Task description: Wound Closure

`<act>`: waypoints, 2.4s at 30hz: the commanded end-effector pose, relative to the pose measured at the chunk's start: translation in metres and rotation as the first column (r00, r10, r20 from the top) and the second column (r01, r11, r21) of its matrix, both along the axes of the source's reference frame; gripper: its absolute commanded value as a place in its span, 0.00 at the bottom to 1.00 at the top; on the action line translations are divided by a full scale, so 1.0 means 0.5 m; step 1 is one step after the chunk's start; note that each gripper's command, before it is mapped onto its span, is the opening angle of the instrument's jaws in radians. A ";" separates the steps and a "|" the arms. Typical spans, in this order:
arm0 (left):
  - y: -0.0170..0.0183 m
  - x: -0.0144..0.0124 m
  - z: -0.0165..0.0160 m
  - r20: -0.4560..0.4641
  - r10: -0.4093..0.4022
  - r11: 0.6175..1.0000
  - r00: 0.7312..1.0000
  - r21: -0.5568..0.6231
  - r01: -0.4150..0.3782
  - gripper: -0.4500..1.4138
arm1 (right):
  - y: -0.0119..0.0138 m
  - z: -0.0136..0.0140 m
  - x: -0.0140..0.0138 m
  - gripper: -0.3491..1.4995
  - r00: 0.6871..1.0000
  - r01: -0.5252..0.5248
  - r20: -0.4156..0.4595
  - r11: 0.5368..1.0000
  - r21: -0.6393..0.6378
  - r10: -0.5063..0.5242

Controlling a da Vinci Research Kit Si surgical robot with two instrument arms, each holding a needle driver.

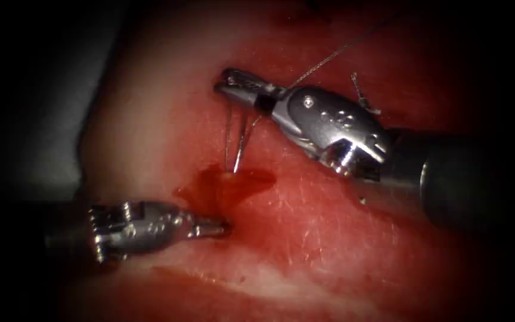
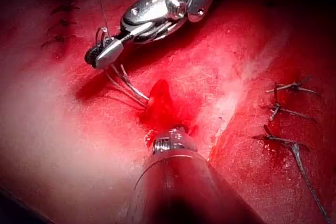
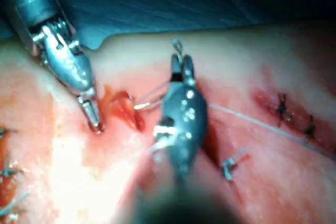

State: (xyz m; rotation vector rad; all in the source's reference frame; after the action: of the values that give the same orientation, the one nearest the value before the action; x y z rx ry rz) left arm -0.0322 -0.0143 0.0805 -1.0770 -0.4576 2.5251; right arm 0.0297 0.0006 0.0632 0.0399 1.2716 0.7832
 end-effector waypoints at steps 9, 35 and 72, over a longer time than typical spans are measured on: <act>-0.0001 -0.0005 0.0009 0.003 0.003 1.000 1.000 0.001 -0.003 0.12 | -0.0022 0.0045 0.0016 0.00 1.000 -0.002 0.011 0.984 0.176 0.000; 0.0021 0.0077 0.0001 -0.001 0.011 1.000 1.000 -0.010 -0.011 0.14 | -0.0160 0.0044 0.0053 0.00 0.988 0.132 -0.150 0.752 0.646 -0.045; -0.0019 0.0015 -0.0076 0.479 0.128 0.962 0.868 -0.273 0.009 0.64 | -0.0169 0.0009 -0.0198 0.72 0.979 0.198 -0.139 0.842 0.502 -0.147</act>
State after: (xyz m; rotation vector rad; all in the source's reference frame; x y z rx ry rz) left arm -0.0309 -0.0148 0.0760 -1.8761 -0.2533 2.3701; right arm 0.0192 -0.0077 0.0630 0.6231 1.0970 0.9503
